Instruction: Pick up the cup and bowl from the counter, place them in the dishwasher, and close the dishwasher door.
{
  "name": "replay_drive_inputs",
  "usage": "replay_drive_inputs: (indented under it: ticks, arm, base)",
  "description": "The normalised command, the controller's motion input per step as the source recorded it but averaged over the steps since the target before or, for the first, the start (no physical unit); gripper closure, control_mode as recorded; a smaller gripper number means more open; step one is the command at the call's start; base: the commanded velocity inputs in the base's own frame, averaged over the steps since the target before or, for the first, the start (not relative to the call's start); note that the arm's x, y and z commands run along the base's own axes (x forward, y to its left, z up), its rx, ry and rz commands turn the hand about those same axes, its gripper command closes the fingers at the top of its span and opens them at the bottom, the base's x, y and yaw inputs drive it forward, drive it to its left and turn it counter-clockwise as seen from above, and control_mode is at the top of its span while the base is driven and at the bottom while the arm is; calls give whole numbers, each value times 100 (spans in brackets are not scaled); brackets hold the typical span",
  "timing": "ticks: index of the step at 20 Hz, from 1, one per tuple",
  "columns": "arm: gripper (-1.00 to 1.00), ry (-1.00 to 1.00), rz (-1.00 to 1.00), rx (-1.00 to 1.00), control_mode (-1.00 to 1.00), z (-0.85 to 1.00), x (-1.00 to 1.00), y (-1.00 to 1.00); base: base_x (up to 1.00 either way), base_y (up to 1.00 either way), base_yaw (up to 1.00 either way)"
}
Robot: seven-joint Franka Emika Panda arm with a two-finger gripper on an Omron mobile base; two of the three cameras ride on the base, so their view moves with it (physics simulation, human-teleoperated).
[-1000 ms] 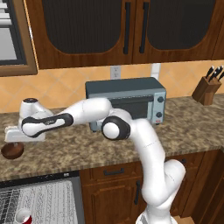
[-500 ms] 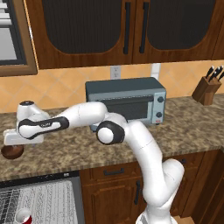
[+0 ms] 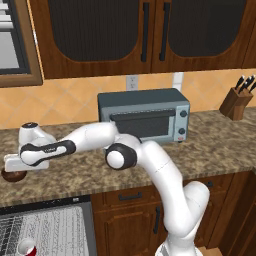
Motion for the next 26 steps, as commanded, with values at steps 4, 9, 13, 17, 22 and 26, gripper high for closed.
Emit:
replay_drive_inputs:
  ticks: [4,9,13,17,22,26]
  arm:
    - [-100,0,-5,-3,-100,0,30,10]
    - [-100,0,0,0,-100,0,1,6]
    - [-100,0,0,0,-100,0,0,8]
    - [100,0,0,0,-100,0,0,0]
    - [100,0,0,0,-100,0,0,0]
    - [100,0,0,0,-100,0,0,0]
  base:
    - [0,0,0]
    - [0,0,0]
    - [0,0,0]
    - [0,0,0]
    - [0,0,0]
    - [0,0,0]
